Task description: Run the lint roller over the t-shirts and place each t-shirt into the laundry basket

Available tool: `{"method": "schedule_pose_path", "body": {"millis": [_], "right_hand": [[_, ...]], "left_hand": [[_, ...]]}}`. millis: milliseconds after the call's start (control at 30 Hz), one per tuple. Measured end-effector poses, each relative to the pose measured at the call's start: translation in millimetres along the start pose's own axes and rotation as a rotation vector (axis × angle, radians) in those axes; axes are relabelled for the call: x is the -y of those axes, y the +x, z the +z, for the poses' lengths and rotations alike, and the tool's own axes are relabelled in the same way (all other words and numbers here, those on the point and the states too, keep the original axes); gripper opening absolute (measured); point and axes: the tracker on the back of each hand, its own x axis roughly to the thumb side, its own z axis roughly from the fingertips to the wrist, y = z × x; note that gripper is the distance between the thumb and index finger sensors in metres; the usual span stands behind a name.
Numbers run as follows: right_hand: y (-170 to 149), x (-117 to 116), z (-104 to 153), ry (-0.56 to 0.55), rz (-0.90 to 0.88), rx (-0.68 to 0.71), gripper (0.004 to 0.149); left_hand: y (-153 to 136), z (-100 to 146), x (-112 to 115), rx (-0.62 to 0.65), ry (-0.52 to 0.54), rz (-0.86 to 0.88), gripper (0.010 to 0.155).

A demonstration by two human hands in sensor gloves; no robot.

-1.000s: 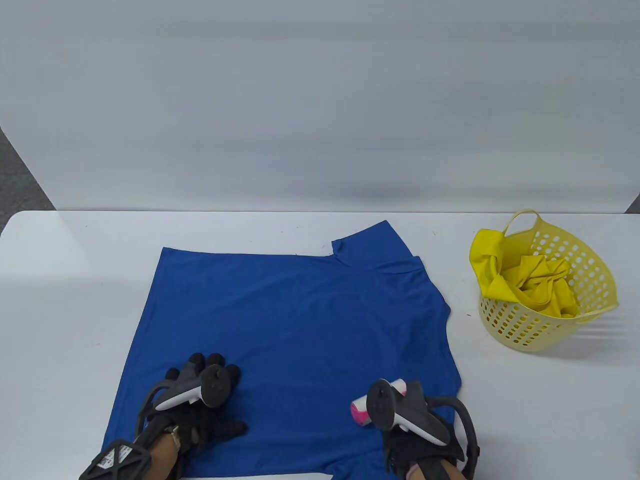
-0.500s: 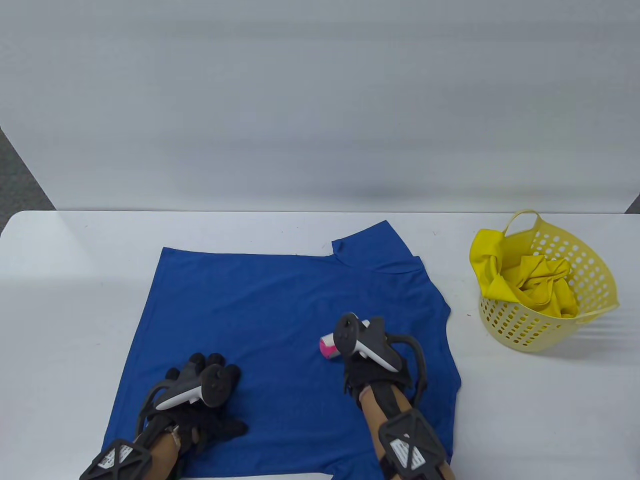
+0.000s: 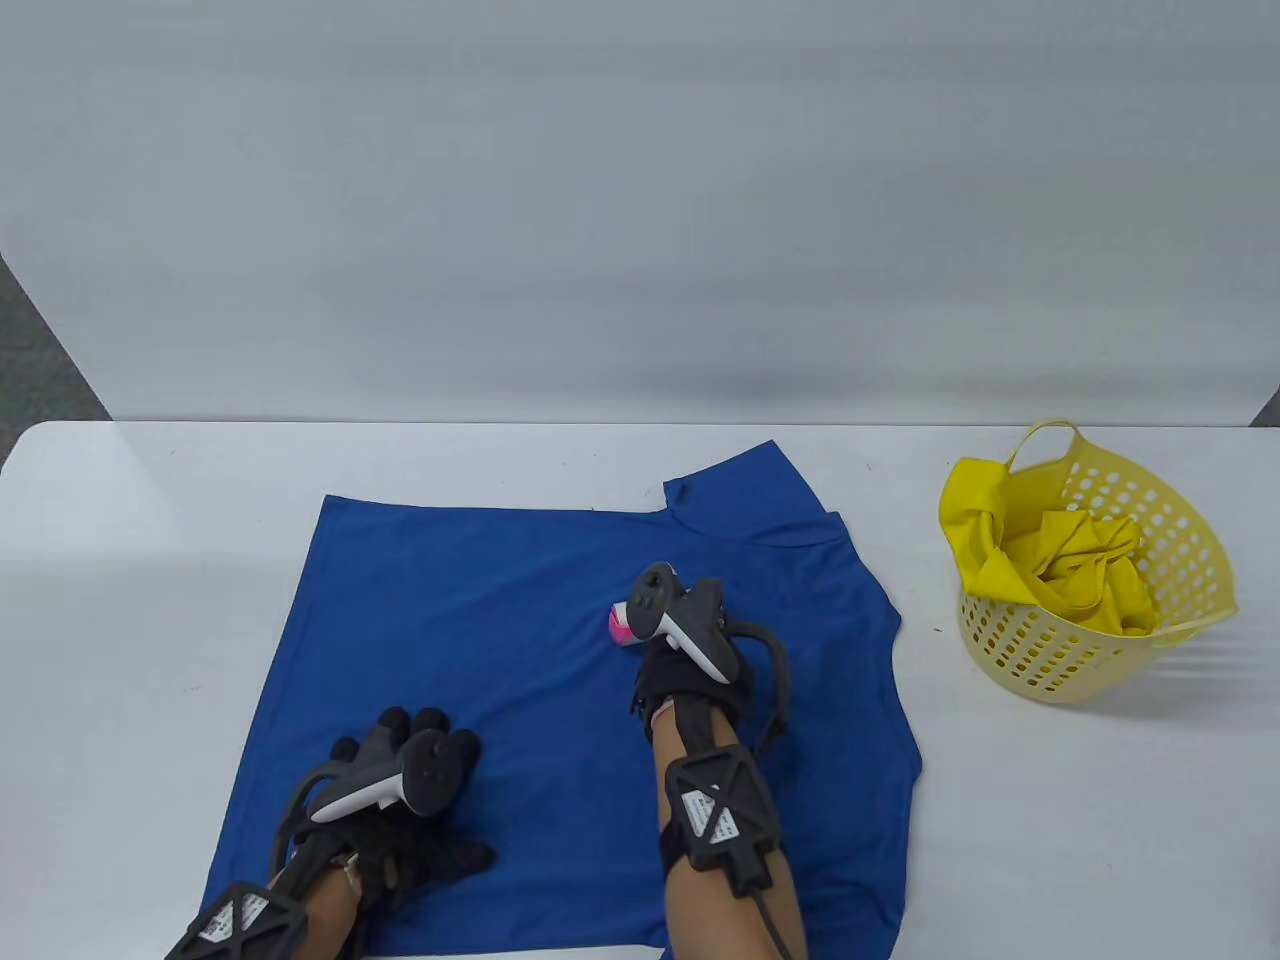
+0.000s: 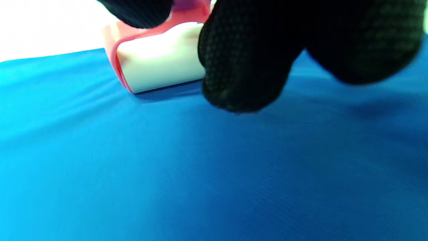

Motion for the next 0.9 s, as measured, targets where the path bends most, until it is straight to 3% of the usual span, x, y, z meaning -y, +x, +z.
{"method": "schedule_pose_path", "body": {"millis": [200,367,567,667,800,900], "right_hand": [[-45,-15,87,0.093,0.107,0.121,0.054],[-70,-25,132,0.137,0.117,0.125,0.054],[-72,-28,138,0.1,0.081,0.107,0.053],[-64,-25,139,0.02,0.078,0.095,0.053],[-25,-14,150,-0.098,-0.015,0.213,0.054],[7,-15,154,-0.053,-0.081,0.3,0.053]], "left_hand": [[0,0,0,0.003,-0.002,0.001,0.109],[0,0,0,0.003,-0.003,0.0,0.109],[0,0,0,0.002,-0.001,-0.001,0.109],[0,0,0,0.002,0.0,0.001,0.109],[-1,1,-1,0.01,0.018,0.007,0.109],[-3,5,-4,0.005,0.049,-0.007,0.109]]}}
